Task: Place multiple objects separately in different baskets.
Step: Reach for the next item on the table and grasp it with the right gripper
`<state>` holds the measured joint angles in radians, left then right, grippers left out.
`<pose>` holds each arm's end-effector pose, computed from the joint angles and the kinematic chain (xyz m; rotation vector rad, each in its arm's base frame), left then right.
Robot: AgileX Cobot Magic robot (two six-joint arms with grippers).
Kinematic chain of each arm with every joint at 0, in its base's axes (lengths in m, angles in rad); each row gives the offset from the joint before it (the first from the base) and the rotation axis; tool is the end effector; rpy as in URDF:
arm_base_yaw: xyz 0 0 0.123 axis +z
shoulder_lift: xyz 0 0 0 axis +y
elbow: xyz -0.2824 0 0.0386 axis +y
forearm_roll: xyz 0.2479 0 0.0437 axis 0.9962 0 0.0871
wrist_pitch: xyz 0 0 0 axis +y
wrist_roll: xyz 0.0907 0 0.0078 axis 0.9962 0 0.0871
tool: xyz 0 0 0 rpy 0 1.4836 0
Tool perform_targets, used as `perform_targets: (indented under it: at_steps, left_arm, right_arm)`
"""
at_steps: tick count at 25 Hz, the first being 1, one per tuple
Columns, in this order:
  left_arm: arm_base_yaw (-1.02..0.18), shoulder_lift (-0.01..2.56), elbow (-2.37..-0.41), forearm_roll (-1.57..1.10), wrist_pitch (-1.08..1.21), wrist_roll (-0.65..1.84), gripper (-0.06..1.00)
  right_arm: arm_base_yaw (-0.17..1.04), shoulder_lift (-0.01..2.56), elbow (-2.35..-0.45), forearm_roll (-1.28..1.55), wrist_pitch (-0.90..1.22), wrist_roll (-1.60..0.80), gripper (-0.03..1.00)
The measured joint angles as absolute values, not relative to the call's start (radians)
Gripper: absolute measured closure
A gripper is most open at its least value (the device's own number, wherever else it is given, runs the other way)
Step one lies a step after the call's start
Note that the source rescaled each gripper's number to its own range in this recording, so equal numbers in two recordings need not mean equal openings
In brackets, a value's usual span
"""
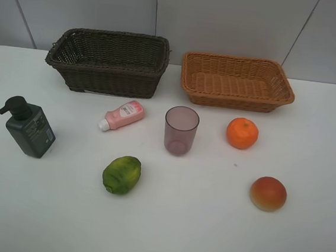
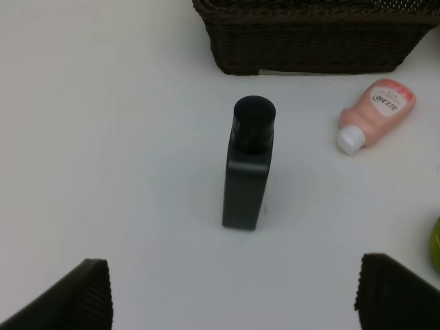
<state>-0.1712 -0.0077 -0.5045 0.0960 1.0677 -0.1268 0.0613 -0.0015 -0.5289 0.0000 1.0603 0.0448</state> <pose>-0.0056 0.0087 0.2781 0.0397 2.0357 -0.0724 -0.0085 -0.0005 0.2852 -0.0166 2.0141 0.0676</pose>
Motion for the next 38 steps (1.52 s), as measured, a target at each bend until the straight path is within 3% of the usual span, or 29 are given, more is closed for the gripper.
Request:
perform_targets:
  at_steps: [28,38]
  left_arm:
    - [-0.171,-0.008,-0.505,0.096,1.068,-0.127,0.03]
    - [-0.171,-0.008,-0.505,0.096,1.068,-0.127,0.03]
  right_arm:
    - [0.059,-0.002,-0.529,0.000,1.060,0.045,-0.03]
    - [-0.028,-0.005,-0.529,0.000,1.060,0.045,-0.03]
